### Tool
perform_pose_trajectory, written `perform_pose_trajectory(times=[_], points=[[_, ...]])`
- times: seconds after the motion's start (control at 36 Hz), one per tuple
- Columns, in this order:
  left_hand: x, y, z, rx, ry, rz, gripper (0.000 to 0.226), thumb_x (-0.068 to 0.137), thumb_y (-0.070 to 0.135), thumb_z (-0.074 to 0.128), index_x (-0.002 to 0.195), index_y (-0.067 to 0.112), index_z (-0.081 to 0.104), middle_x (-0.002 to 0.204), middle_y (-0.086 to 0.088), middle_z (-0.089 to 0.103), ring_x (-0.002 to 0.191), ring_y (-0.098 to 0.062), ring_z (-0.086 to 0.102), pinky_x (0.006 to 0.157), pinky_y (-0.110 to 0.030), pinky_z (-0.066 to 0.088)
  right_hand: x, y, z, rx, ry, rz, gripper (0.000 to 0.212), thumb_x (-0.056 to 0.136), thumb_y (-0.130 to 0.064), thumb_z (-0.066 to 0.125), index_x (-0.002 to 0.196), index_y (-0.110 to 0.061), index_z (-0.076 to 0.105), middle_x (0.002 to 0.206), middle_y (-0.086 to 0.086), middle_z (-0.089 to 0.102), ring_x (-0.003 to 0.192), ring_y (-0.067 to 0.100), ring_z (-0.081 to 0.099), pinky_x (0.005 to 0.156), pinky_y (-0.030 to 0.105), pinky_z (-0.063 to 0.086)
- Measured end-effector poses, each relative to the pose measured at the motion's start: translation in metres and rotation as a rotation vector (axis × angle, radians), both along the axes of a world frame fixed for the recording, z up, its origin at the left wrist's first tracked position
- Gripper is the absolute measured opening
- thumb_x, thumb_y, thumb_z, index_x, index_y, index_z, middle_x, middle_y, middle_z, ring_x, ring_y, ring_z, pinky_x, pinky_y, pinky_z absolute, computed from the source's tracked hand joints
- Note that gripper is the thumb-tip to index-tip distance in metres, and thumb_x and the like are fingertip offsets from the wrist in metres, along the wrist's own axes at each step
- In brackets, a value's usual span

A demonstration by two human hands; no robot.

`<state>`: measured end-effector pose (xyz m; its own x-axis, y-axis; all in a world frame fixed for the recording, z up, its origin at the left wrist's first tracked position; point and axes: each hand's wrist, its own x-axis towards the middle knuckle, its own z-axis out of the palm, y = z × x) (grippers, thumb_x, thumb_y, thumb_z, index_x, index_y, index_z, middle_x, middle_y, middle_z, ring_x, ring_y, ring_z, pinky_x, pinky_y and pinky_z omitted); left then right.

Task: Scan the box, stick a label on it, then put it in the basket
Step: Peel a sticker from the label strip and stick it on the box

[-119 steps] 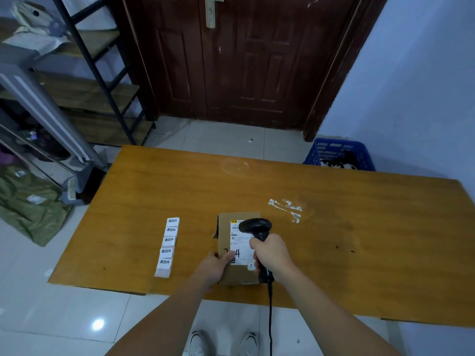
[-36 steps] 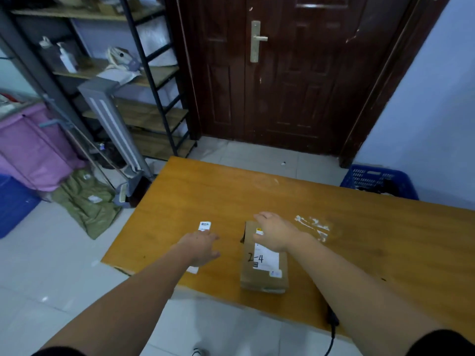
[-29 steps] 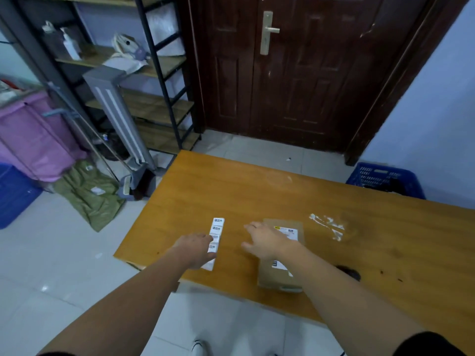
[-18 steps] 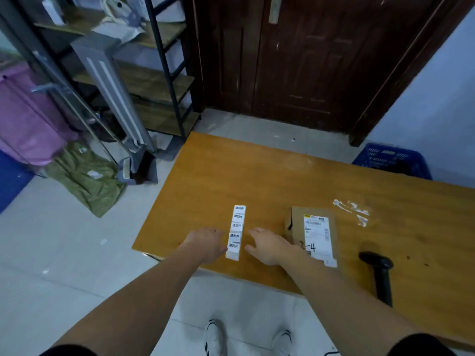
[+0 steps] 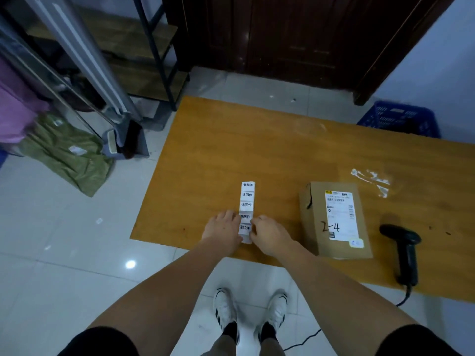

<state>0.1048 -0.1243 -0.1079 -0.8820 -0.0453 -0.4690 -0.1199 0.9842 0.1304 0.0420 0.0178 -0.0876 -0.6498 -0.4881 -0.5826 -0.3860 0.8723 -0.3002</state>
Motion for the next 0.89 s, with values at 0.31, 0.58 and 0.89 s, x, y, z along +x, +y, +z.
perform_pose_trajectory(times=[0.31, 0.58, 0.89], points=[[-0.002, 0.003, -0.012, -0.04, 0.101, 0.0, 0.057, 0.092, 0.054, 0.062, 0.14, 0.027, 0.046, 0.132, -0.004, 0.047, 0.122, -0.026, 0.044, 0.102, -0.041, 0.039, -0.001, -0.01, -0.02, 0.012, 0.048, -0.013, 0.034, 0.101, -0.024, 0.06, 0.134, -0.016, 0.061, 0.131, 0.007, 0.057, 0.122, 0.029, 0.055, 0.095, 0.045, 0.055], [-0.001, -0.001, -0.017, -0.047, 0.135, 0.0, 0.059, 0.088, 0.055, 0.068, 0.138, 0.029, 0.049, 0.137, -0.004, 0.047, 0.125, -0.026, 0.044, 0.105, -0.043, 0.041, 0.001, -0.013, -0.028, -0.065, 0.01, -0.114, 0.03, 0.104, -0.023, 0.058, 0.134, -0.017, 0.059, 0.132, 0.007, 0.056, 0.119, 0.027, 0.056, 0.099, 0.042, 0.054], [-0.006, 0.0, -0.009, -0.066, 0.068, -0.022, 0.064, 0.09, 0.057, 0.065, 0.143, 0.026, 0.044, 0.135, -0.003, 0.048, 0.124, -0.025, 0.045, 0.101, -0.041, 0.041, -0.006, 0.006, 0.008, -0.158, -0.01, -0.171, 0.004, 0.103, -0.023, 0.059, 0.1, -0.021, 0.058, 0.102, 0.003, 0.07, 0.089, 0.022, 0.066, 0.079, 0.038, 0.059]])
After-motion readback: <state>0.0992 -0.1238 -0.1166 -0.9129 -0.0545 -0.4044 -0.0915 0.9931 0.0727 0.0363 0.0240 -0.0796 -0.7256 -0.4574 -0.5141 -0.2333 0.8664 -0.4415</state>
